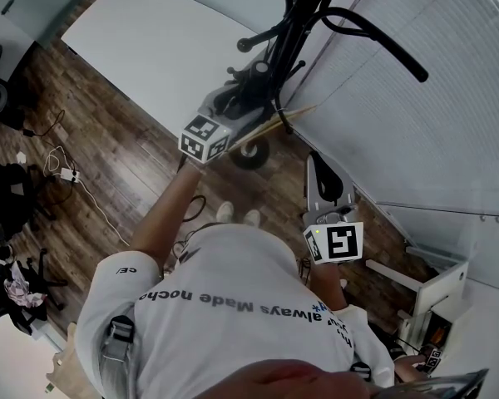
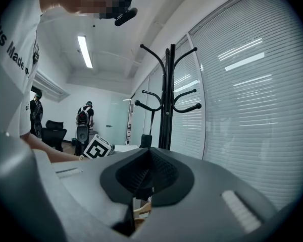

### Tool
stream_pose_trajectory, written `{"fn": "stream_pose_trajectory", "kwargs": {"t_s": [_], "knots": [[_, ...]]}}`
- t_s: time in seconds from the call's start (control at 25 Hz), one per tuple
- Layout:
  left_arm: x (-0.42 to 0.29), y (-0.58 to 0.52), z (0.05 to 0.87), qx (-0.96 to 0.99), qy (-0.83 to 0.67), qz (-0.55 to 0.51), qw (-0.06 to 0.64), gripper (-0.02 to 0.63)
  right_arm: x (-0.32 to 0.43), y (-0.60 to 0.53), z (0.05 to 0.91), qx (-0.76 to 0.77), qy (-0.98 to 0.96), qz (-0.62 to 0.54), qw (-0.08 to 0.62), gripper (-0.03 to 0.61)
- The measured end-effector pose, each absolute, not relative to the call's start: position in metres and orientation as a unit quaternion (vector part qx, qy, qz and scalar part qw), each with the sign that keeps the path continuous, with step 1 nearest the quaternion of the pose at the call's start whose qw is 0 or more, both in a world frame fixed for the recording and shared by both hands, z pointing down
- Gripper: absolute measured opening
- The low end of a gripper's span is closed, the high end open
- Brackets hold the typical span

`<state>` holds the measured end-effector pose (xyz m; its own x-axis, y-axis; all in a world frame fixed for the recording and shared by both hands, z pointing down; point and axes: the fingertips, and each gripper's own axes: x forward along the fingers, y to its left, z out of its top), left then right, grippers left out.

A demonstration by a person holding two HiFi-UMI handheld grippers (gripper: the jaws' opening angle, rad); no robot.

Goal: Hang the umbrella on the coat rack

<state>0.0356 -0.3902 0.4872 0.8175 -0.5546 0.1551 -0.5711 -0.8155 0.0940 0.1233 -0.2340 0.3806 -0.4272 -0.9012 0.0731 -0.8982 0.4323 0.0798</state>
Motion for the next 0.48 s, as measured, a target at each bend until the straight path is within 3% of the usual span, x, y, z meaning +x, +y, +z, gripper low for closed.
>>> {"fn": "stream_pose_trajectory", "kwargs": {"t_s": [0.48], "knots": [[0.015,-0.371,0.447,0.946,-0.32,0.027,0.05,0.285,0.128,-0.236,0.38,0.535,-0.843,-0.017,0.055,0.003]]}}
